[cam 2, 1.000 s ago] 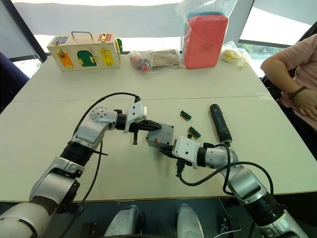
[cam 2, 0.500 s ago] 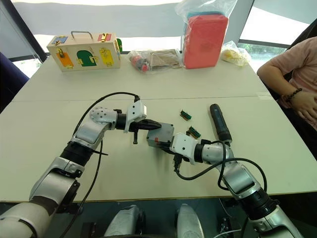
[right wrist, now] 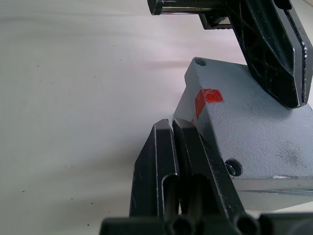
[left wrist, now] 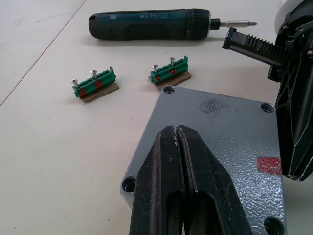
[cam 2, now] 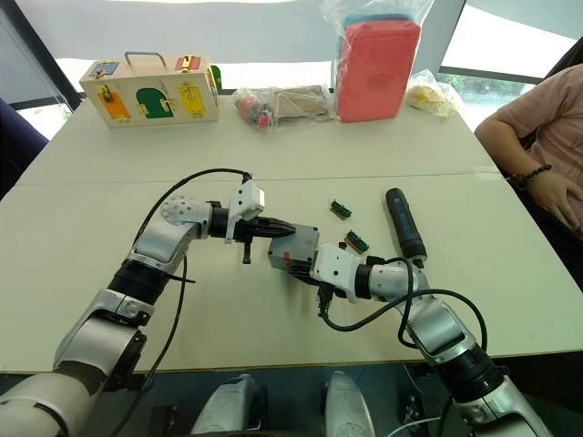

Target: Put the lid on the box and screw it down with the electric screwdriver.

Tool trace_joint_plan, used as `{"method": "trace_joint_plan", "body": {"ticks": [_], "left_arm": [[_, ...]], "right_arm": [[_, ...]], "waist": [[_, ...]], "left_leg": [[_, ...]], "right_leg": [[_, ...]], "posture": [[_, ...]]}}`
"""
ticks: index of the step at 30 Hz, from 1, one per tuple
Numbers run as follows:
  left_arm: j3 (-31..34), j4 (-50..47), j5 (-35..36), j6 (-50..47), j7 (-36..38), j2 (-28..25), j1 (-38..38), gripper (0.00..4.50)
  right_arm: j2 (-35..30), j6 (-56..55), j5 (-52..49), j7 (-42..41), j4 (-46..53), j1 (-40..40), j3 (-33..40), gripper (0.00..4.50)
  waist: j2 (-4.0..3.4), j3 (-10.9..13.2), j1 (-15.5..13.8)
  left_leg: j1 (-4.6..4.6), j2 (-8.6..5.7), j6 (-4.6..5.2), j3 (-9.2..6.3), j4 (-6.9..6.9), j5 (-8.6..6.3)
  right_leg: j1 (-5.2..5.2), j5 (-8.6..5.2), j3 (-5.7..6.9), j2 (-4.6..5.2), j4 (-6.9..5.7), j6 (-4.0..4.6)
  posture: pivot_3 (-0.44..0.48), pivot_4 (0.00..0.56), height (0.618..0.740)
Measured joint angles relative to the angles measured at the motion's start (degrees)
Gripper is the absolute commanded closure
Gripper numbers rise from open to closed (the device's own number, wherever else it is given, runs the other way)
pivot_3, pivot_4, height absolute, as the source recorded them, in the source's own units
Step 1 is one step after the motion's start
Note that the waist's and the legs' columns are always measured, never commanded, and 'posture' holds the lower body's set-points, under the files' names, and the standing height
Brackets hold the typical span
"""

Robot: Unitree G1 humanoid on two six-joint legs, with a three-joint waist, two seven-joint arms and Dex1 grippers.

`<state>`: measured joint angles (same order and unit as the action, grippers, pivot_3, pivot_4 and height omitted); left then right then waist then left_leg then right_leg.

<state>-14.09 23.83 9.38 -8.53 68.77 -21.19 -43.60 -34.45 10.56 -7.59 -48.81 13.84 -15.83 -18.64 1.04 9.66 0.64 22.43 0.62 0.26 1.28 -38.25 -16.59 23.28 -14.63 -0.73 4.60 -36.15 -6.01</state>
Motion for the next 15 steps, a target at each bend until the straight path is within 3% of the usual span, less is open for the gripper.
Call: {"method": "trace_joint_plan", "body": {"ticks": [7,15], "left_arm": [[2.39,-1.90,1.70,-1.51,-0.65,-0.24,-0.05,4.50],[7.75,-6.18,5.95,-6.25,-3.15,-1.59,-1.28,4.50]], "right_arm": [[0.14,1.31,-2.18,-2.25,0.86,-0.18,1.52,4.42],[-0.38,12.62,-13.30,-2.79,11.24,-0.08,8.64,4.42]], "waist": [[0.00,0.06,-0.03],[0.01,0.13,-0.01]], "left_leg": [[0.01,0.03,0.00,-0.01,0.00,0.00],[0.02,0.07,0.00,-0.04,0.00,0.00]], "right_leg": [[0.00,0.00,0.00,0.00,0.00,0.00],[0.01,0.01,0.01,0.00,-0.02,-0.01]], "posture": [[0.000,0.150,0.730],[0.000,0.150,0.730]]}}
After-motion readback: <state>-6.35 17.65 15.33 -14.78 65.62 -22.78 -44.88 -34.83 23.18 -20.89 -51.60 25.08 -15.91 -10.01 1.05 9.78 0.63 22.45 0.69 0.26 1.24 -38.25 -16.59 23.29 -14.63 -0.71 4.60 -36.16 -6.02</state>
